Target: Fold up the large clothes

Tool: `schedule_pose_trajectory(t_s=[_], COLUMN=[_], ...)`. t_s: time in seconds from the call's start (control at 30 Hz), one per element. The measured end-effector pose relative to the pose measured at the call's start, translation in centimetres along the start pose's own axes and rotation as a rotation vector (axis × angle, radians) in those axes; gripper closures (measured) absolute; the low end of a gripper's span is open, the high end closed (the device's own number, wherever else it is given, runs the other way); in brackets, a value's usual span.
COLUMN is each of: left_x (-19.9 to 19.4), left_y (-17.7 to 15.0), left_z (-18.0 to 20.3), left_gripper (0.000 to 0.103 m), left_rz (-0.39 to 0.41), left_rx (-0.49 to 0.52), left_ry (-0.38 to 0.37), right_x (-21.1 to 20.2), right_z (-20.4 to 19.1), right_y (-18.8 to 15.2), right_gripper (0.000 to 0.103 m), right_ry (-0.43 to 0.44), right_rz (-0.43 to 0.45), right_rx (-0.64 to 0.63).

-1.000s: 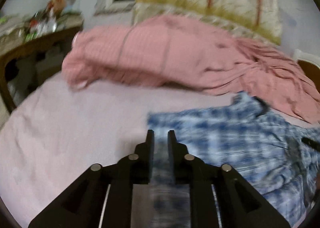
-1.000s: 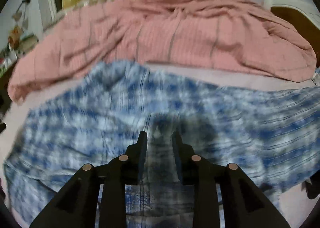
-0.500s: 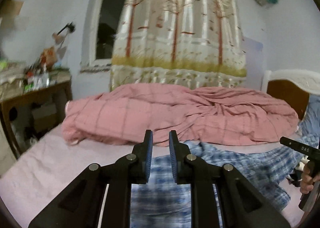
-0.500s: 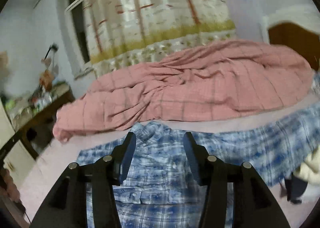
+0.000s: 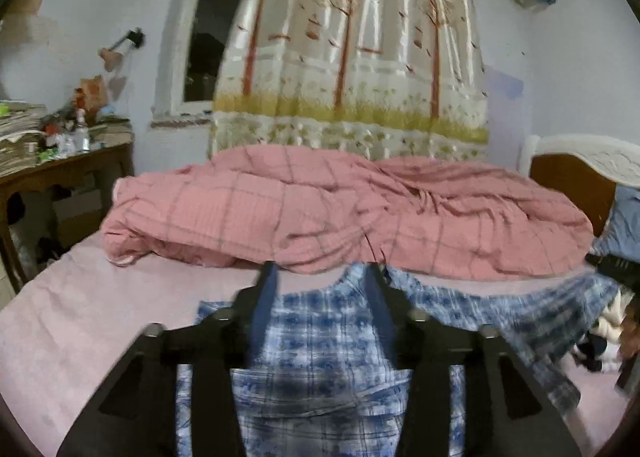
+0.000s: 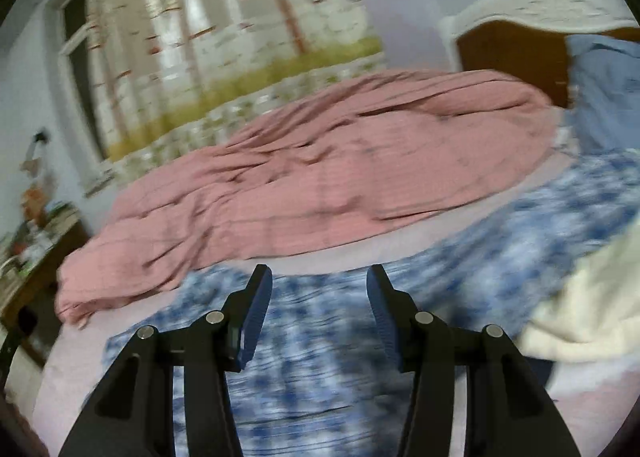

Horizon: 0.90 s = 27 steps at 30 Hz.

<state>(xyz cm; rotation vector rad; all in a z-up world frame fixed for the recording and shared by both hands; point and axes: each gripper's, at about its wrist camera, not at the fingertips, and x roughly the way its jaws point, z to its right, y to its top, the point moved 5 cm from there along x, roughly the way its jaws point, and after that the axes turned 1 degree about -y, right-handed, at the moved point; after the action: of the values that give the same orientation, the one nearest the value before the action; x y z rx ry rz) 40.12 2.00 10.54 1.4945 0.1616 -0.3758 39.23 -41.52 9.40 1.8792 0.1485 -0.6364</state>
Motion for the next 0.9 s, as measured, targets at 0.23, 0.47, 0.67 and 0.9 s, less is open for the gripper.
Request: schedule_pose_trajectory(t_s=[0.23,0.47,0.67,0.9], left_x=[5.4,7.8,7.3,7.6], left_y=[-3.4,-5.2,-5.0,-5.0], left_z=[-1.7,-3.4,-3.0,-3.7], left_gripper=[0.029,0.025,0.024,0.024], left_rz=[-0.121,-0.201,-0.191,-0.194], left_rx=[-0.004,-0.058,-0.040,-0.044], left_ry=[0.086,0.117,0.121,0.143], right_x=[-3.9,-7.5,-3.0,0.5], right_z=[13.4,32.0,37.3,39.3], right_y=[5.5,8.0,6.4,6.8], right_gripper=[0.044,0.044,0.044,0.058], right_ry=[-0.238,-0.358,-0.234,-0.164], right_rz=[-0.005,-0.001,-0.096,-0.131], right_rx=[0.042,0.373,0.526,0.601])
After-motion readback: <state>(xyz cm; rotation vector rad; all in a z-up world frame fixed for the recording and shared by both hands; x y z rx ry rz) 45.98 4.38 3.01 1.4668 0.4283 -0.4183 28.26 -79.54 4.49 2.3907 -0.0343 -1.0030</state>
